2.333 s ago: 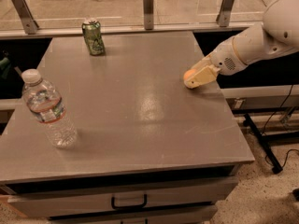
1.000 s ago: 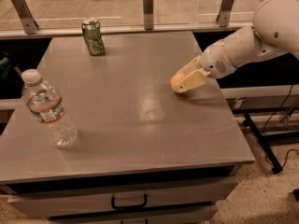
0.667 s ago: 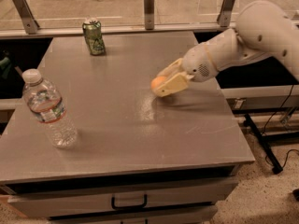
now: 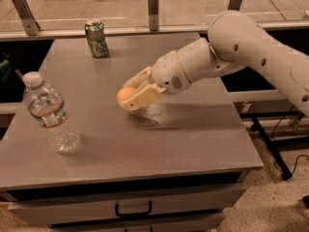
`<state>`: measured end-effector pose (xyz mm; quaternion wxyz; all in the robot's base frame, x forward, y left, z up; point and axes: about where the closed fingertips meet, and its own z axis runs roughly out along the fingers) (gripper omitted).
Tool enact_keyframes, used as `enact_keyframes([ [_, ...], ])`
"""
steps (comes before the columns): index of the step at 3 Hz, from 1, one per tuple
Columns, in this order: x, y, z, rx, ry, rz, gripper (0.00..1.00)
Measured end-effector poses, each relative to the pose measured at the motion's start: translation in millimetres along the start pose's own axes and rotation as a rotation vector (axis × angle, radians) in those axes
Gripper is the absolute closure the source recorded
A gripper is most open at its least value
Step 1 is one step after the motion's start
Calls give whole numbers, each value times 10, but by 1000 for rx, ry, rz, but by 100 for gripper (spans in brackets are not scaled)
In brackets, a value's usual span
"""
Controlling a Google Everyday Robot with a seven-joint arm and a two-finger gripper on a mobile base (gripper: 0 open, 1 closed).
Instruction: Move orange near water bottle
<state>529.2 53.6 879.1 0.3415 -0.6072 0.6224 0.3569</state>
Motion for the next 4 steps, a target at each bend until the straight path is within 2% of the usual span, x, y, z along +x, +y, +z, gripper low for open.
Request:
enact_keyframes([
  [2, -274, 325, 438, -107, -82, -38, 100],
  [3, -362, 474, 579, -166, -109, -41, 82],
  [4, -368, 530, 646, -187, -121, -35, 59],
])
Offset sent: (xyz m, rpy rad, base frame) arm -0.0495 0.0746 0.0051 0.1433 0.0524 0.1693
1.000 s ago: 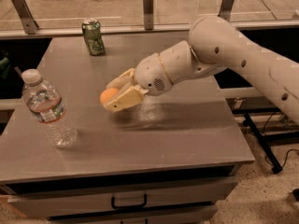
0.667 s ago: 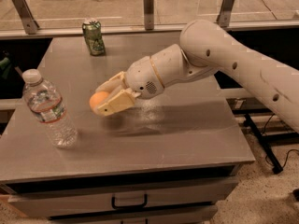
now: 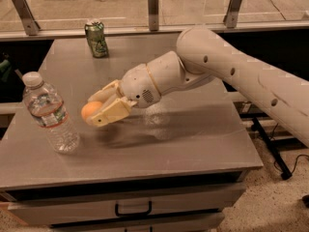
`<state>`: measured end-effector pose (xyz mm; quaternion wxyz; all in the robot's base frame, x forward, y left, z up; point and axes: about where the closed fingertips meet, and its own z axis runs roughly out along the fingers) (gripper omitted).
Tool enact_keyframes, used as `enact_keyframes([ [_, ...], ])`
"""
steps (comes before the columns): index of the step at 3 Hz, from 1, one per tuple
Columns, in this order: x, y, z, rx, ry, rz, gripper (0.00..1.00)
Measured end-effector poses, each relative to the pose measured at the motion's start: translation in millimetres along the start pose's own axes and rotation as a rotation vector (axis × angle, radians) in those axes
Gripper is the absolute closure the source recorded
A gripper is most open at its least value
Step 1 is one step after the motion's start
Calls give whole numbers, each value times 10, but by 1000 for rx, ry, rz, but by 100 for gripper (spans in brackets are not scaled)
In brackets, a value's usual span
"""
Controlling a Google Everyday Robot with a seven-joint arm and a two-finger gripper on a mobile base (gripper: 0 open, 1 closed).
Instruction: Move orange near water bottle
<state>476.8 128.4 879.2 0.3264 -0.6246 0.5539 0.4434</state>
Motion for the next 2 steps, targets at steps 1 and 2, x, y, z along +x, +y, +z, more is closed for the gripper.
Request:
enact_keyframes([
  [1, -3, 22, 71, -17, -12, 9, 35],
  [2, -11, 36, 132, -32, -25, 21, 12],
])
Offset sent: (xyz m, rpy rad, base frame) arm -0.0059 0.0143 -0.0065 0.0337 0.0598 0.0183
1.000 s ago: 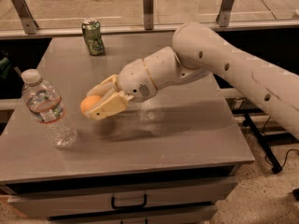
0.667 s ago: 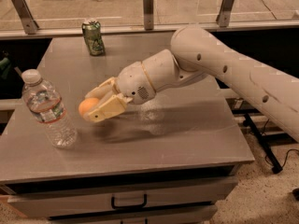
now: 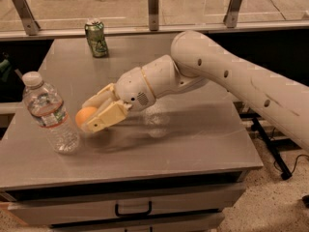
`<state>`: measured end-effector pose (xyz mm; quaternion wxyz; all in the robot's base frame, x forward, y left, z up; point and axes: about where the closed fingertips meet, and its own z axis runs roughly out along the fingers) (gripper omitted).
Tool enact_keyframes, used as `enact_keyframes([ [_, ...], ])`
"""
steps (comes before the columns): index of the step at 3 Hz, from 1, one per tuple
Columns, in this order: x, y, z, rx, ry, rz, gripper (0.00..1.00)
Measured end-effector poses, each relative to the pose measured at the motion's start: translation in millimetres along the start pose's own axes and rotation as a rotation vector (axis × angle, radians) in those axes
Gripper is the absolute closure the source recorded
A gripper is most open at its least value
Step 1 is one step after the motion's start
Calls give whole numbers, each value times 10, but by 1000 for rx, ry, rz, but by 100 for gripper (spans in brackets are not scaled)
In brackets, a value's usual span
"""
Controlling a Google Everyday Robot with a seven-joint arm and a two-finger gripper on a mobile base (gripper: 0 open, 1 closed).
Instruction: Move orange near water bottle
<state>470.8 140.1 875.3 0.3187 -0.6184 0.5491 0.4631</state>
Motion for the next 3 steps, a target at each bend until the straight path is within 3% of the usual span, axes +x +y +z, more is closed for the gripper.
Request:
enact_keyframes([
  [1, -2, 4, 34, -8, -7, 8, 0],
  [2, -1, 4, 42, -10, -9, 12, 0],
  [3, 90, -136, -220, 72, 35, 18, 0],
])
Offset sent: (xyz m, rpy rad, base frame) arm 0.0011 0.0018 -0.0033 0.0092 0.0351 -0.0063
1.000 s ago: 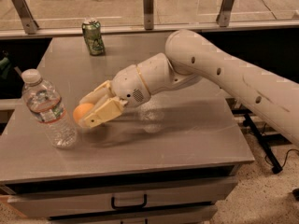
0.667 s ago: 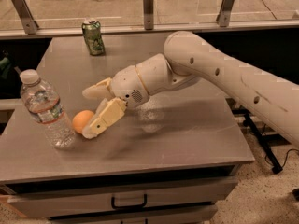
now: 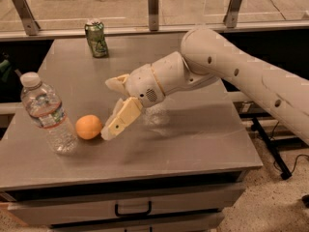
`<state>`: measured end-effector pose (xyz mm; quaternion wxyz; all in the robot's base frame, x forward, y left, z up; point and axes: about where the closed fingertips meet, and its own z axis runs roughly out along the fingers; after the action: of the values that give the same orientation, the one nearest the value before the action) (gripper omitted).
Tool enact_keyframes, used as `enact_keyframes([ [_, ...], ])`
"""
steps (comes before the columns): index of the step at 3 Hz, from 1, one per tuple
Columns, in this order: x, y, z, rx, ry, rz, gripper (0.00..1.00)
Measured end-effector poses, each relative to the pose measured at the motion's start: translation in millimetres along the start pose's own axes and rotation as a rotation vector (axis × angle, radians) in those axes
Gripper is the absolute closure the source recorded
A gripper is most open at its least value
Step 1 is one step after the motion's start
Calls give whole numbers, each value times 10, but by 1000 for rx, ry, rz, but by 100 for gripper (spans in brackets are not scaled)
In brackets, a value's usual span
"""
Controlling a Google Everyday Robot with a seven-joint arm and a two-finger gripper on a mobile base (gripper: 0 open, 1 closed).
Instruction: Move orange near water bottle
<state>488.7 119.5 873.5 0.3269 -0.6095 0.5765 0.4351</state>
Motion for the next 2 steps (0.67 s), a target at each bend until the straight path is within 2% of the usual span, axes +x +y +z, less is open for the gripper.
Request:
enact_keyframes([
  [1, 34, -304, -660, 181, 121, -36, 0],
  [2, -89, -665, -1529, 400, 307, -108, 0],
])
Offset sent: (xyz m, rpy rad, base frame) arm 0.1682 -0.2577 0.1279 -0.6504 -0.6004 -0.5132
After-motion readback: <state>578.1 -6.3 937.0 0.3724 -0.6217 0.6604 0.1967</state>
